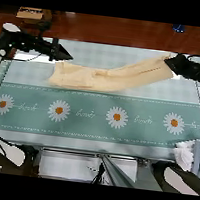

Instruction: Fold the shirts.

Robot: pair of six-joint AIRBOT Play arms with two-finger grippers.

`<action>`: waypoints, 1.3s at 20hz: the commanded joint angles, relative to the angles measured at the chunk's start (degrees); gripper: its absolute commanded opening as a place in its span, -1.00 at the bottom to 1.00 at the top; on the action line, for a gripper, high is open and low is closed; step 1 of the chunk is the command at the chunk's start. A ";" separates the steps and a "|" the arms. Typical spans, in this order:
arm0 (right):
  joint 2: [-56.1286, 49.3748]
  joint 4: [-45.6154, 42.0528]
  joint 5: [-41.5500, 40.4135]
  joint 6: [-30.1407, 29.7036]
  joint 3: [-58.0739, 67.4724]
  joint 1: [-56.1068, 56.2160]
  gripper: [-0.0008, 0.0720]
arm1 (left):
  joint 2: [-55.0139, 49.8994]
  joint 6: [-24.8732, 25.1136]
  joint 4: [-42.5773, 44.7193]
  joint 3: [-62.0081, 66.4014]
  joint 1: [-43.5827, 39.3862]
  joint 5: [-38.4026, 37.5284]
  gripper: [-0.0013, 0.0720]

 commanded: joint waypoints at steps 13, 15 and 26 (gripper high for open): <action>22.36 -7.80 13.40 17.64 0.15 0.04 -0.91 | -2.05 -4.52 4.57 0.00 -30.12 9.99 -0.89; 24.44 -7.80 14.36 18.91 0.15 0.04 -0.91 | -2.64 -5.16 4.57 0.00 -33.07 11.19 -0.89; 30.77 -17.03 19.67 23.89 0.13 0.00 -0.91 | -5.35 -7.56 4.24 0.04 -42.47 24.09 -0.89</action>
